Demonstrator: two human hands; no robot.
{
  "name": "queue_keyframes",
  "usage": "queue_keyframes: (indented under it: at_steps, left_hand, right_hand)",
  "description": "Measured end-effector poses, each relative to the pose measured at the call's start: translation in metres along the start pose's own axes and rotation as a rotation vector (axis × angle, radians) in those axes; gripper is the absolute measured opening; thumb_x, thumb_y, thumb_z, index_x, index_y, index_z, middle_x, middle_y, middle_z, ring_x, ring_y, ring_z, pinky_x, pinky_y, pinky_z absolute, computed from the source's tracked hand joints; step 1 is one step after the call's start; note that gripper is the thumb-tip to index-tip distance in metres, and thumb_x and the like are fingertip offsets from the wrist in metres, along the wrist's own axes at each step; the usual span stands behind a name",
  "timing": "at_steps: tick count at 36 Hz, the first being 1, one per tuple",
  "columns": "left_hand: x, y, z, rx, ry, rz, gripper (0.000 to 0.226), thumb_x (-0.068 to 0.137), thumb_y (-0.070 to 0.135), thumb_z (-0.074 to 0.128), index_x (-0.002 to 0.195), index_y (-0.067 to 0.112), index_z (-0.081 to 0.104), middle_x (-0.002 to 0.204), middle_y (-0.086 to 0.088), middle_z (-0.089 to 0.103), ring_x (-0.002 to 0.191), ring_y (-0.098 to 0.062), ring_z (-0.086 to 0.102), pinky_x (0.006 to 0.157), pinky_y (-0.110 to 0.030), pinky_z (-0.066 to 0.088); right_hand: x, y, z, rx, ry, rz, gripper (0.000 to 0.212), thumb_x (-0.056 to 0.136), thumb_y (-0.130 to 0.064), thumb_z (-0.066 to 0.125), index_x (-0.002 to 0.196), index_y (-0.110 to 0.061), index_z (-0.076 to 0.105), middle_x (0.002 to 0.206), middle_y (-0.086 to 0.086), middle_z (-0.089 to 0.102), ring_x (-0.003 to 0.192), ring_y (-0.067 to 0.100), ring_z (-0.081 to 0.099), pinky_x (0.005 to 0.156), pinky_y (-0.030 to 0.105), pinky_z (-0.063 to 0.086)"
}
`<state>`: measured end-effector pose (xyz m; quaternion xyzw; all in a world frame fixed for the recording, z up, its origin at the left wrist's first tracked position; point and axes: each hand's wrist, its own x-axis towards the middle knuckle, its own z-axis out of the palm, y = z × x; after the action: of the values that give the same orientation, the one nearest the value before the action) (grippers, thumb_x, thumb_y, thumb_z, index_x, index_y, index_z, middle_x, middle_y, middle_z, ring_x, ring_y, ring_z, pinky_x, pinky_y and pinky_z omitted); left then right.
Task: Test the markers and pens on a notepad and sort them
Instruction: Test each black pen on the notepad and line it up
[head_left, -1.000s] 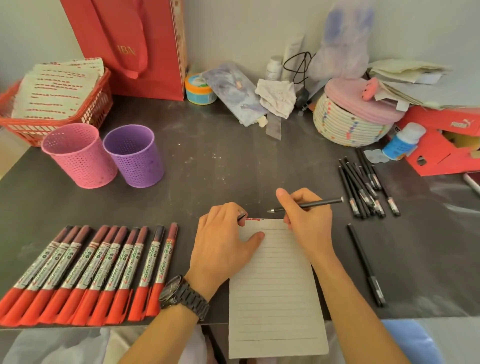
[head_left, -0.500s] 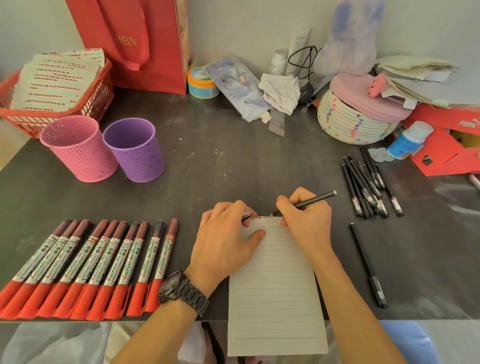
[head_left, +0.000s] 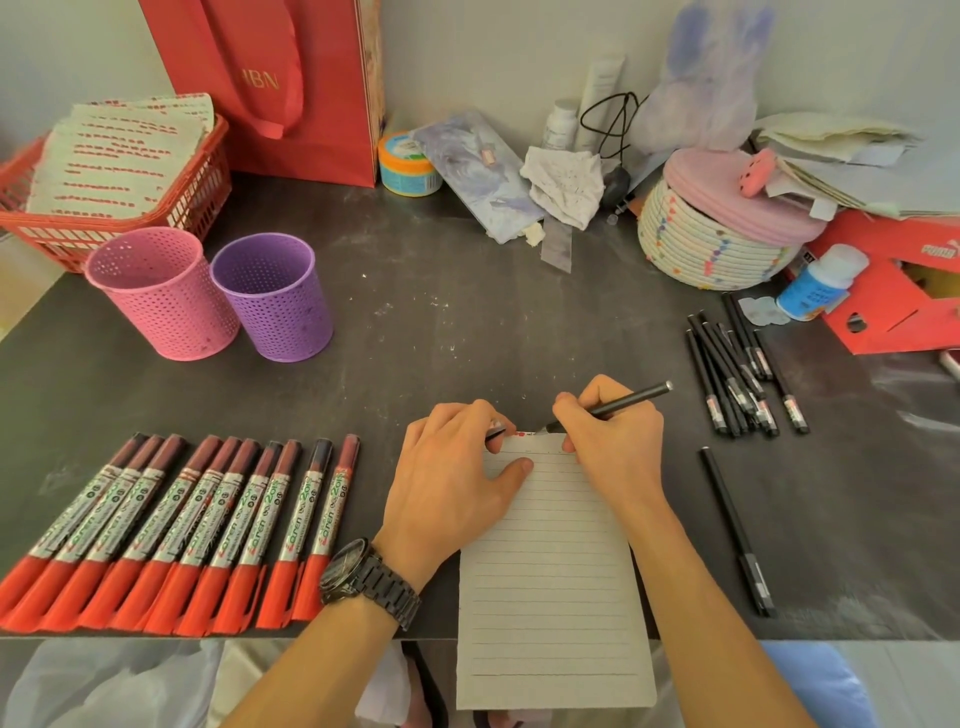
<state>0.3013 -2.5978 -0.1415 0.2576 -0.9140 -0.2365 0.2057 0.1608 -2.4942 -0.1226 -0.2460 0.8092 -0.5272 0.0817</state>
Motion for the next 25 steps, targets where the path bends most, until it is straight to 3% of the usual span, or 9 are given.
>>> queue_keyframes:
  at_steps: [16,25]
  left_hand:
    - [0.0003,0.0004,0.0008,0.007,0.003,-0.015,0.032,0.081,0.057,0.064,0.080,0.036,0.040,0.096,0.027,0.055,0.102,0.004,0.040,0.091,-0.022,0.022]
    - [0.0008,-0.0005,0.0013,0.012,-0.008,-0.014,0.027,0.082,0.058,0.063,0.092,0.036,0.053,0.085,0.032,0.041,0.099,0.006,0.036,0.091,-0.022,0.022]
  right_hand:
    - [-0.0004,0.0003,-0.0009,-0.009,0.015,0.003,0.024,0.087,-0.015,0.069,0.064,-0.012,0.059,0.048,0.000,0.063,0.046,0.005,0.063,0.050,0.012,0.047]
    - [-0.0002,0.0021,-0.0010,-0.009,0.009,-0.007,0.024,0.086,-0.014,0.069,0.064,-0.012,0.058,0.047,-0.002,0.062,0.045,0.003,0.060,0.052,0.011,0.047]
